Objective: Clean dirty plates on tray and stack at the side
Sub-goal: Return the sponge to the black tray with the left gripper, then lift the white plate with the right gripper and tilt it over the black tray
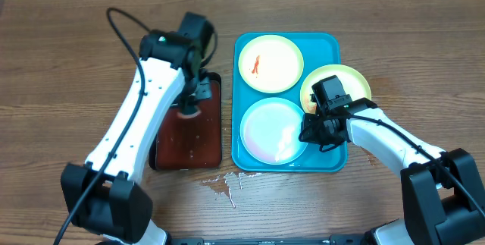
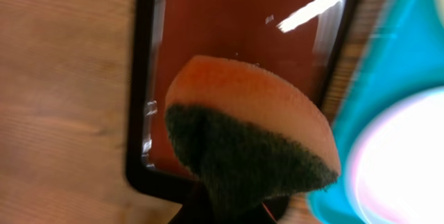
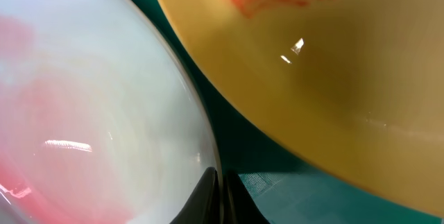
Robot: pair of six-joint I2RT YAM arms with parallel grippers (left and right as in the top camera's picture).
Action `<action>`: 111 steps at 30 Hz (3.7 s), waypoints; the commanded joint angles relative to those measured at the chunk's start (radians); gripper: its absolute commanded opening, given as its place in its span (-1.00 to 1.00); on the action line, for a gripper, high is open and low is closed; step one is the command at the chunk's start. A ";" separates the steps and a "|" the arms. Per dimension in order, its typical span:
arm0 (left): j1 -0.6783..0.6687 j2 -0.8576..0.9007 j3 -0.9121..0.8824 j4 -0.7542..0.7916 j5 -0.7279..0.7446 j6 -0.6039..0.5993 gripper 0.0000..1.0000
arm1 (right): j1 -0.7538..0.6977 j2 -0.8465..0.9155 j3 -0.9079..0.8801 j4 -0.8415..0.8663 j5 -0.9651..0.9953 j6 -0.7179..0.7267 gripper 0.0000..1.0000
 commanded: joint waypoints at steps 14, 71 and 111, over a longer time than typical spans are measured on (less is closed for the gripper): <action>0.135 0.012 -0.479 0.426 0.142 0.102 -0.59 | 0.002 0.000 0.008 -0.024 0.018 -0.003 -0.92; 0.402 -0.378 0.135 -0.090 0.325 0.132 1.00 | 0.773 0.068 0.572 -0.061 1.159 -0.090 -0.93; 0.402 -0.378 0.135 -0.090 0.325 0.132 1.00 | 0.882 0.068 0.572 -0.031 1.354 -0.170 -0.92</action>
